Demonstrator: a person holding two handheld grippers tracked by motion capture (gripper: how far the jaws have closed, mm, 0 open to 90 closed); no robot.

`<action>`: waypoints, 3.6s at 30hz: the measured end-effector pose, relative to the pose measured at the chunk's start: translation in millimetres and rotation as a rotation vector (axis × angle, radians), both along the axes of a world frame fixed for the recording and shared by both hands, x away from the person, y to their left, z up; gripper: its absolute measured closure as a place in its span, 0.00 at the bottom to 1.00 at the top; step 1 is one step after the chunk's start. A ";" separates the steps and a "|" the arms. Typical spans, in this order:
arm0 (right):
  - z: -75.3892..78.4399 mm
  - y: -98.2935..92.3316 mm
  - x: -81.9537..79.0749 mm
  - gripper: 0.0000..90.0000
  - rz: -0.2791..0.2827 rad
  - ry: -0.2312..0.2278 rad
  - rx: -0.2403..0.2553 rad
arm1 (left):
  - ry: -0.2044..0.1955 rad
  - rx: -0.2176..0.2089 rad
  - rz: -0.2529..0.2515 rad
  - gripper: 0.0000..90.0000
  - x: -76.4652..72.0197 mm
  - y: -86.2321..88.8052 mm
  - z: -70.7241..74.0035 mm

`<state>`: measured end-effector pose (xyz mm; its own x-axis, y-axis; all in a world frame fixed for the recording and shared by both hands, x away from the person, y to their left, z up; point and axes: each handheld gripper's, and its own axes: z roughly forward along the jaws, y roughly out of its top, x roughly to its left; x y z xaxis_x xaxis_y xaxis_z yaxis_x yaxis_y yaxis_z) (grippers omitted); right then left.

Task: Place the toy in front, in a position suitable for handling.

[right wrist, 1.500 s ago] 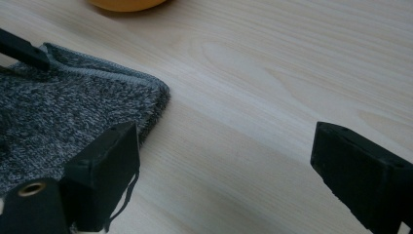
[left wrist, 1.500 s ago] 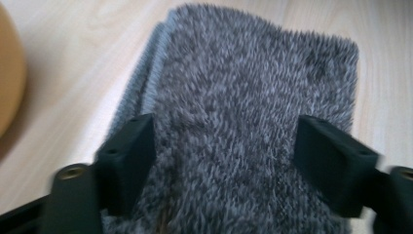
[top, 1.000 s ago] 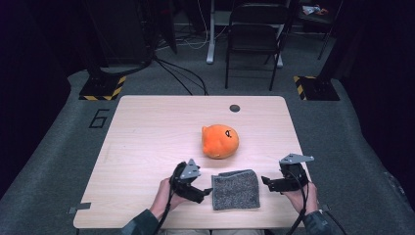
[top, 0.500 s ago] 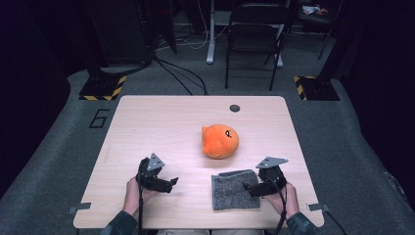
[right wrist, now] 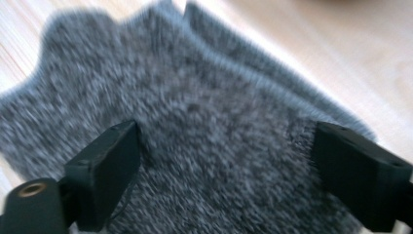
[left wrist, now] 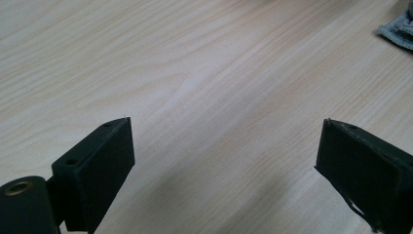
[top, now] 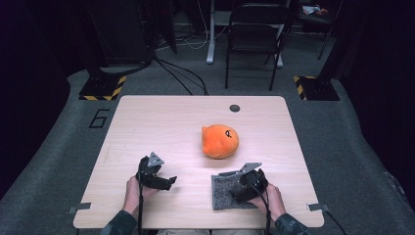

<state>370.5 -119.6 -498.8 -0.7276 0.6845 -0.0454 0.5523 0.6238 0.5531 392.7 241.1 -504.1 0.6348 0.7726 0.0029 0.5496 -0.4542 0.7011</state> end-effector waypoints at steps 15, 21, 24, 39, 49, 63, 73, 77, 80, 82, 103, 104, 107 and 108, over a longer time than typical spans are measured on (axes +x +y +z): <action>-4.1 -5.7 -2.7 0.56 0.038 0.011 0.028 | 0.024 0.026 -0.002 0.13 1.4 -6.1 -18.2; -2.4 -7.2 -5.4 0.77 0.045 0.005 0.034 | -0.008 0.010 -0.013 0.07 0.0 -6.1 -22.7; -1.6 -7.2 -5.9 0.79 0.045 -0.007 0.027 | -0.019 0.002 -0.020 0.05 -0.8 -4.5 -24.4; 17.1 -22.0 -9.1 0.81 0.022 -0.046 0.042 | -0.028 -0.008 -0.019 0.04 -2.3 -3.2 -25.7; 28.6 -47.3 -7.0 0.81 -0.066 -0.067 0.069 | -0.026 -0.010 -0.019 0.04 -2.3 -3.2 -25.8; 41.0 -78.2 2.7 0.81 -0.172 -0.098 0.074 | -0.028 -0.009 -0.019 0.04 -2.3 -3.2 -25.8; 44.5 -94.5 10.6 0.81 -0.242 -0.118 0.061 | -0.027 -0.011 -0.017 0.04 -2.3 -3.4 -25.9; 46.5 -102.2 15.3 0.81 -0.280 -0.127 0.066 | -0.027 -0.011 -0.017 0.04 -2.3 -3.4 -25.8; 46.5 -107.6 21.1 0.81 -0.303 -0.136 0.056 | -0.027 -0.011 -0.017 0.04 -2.3 -3.4 -25.8; 46.1 -109.0 23.7 0.81 -0.313 -0.143 0.048 | -0.027 -0.010 -0.017 0.04 -2.3 -3.4 -25.8; 6.5 -123.3 65.5 0.52 -0.392 -0.067 -0.053 | -0.032 -0.013 -0.010 0.04 -2.0 -3.9 -26.1; 5.8 -124.4 65.8 0.44 -0.397 -0.069 -0.051 | -0.030 -0.010 -0.012 0.04 -1.8 -3.9 -25.8; 8.9 -125.6 63.7 0.18 -0.416 -0.077 -0.020 | -0.011 0.012 -0.004 0.05 -0.9 -5.5 -23.1; 11.0 -125.8 62.1 0.15 -0.416 -0.079 0.000 | 0.000 0.018 -0.007 0.05 -0.1 -5.3 -21.8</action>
